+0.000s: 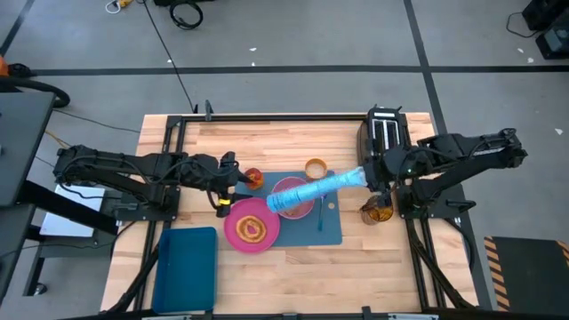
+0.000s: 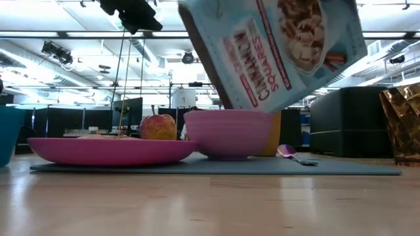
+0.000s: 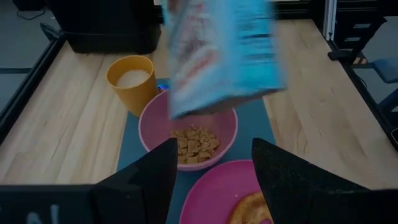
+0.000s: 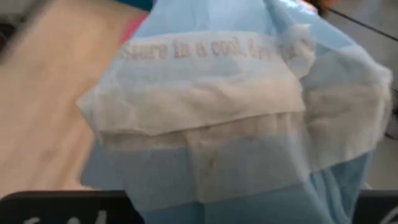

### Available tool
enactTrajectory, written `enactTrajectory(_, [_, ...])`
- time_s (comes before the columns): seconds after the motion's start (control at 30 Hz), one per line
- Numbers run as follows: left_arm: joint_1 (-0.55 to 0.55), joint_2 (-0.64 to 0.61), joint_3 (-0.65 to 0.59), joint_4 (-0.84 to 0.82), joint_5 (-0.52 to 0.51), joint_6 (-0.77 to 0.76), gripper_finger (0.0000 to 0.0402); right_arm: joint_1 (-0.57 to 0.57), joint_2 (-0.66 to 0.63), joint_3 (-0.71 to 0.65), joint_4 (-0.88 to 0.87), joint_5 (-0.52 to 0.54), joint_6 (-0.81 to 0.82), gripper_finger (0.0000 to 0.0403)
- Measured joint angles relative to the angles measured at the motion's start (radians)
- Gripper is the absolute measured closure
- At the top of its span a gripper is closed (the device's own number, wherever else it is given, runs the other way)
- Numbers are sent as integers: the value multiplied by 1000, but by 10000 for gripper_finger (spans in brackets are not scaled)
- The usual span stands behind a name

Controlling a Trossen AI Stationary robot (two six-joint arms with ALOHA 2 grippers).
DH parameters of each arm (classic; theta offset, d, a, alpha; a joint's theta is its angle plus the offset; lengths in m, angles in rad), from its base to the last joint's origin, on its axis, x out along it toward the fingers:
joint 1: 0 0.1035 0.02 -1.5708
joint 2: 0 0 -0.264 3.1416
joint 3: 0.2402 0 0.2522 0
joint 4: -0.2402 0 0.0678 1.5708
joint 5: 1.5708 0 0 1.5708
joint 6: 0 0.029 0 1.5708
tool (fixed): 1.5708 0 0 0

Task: Arrange a breakfast setting
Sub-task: Pour the cereal from the blue cereal box into the pink bowl

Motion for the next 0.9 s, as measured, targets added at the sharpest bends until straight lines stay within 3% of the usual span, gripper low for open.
enactTrajectory(0.23, [-1,0,0,21,0,3,186,14,-2,1,6,-49,24,281])
enactTrajectory(0.43, [-26,0,0,55,-2,30,186,24,-11,1,-16,28,64,281])
enactTrajectory(0.9, [-48,0,0,67,-1,30,186,39,-6,1,62,8,19,281])
